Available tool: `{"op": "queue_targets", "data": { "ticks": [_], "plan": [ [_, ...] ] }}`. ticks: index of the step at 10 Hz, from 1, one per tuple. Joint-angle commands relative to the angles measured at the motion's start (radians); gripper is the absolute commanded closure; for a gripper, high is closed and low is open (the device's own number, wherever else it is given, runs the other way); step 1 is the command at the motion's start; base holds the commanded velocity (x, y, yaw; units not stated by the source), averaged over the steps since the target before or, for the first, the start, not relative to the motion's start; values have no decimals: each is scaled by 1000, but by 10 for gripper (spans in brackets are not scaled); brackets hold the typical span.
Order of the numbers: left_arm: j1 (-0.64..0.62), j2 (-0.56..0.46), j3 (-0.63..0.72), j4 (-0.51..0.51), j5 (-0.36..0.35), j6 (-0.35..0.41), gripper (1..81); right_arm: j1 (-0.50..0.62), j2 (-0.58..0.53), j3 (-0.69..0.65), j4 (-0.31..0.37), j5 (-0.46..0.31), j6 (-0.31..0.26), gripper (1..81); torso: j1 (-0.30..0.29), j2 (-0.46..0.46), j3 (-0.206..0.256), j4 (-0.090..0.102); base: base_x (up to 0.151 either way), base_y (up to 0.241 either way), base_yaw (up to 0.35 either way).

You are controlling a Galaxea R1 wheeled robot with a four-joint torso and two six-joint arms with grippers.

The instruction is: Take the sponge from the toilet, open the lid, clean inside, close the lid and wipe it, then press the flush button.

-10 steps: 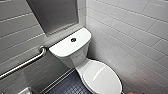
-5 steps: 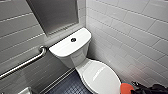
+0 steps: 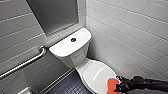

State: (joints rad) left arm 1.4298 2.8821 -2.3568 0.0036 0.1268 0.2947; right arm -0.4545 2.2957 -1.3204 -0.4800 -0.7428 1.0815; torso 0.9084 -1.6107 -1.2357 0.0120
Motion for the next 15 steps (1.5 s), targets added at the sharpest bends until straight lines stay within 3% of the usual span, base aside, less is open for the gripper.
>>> {"op": "queue_targets", "data": {
  "ticks": [1,7,11,15],
  "plan": [
    [22,0,16,-1,93,9,10,154,95,-40,-31,-142,34,811,0,0,0,0,0,0,0],
    [22,-4,11,-4,91,8,10,236,391,-294,-34,-156,26,811,0,0,0,0,0,0,0],
    [22,-4,10,-5,92,8,10,322,521,-397,-15,-156,25,811,0,0,0,0,0,0,0],
    [24,-7,10,-8,91,9,10,271,622,-494,-26,-119,31,811,0,0,0,0,0,0,0]
  ]
}}
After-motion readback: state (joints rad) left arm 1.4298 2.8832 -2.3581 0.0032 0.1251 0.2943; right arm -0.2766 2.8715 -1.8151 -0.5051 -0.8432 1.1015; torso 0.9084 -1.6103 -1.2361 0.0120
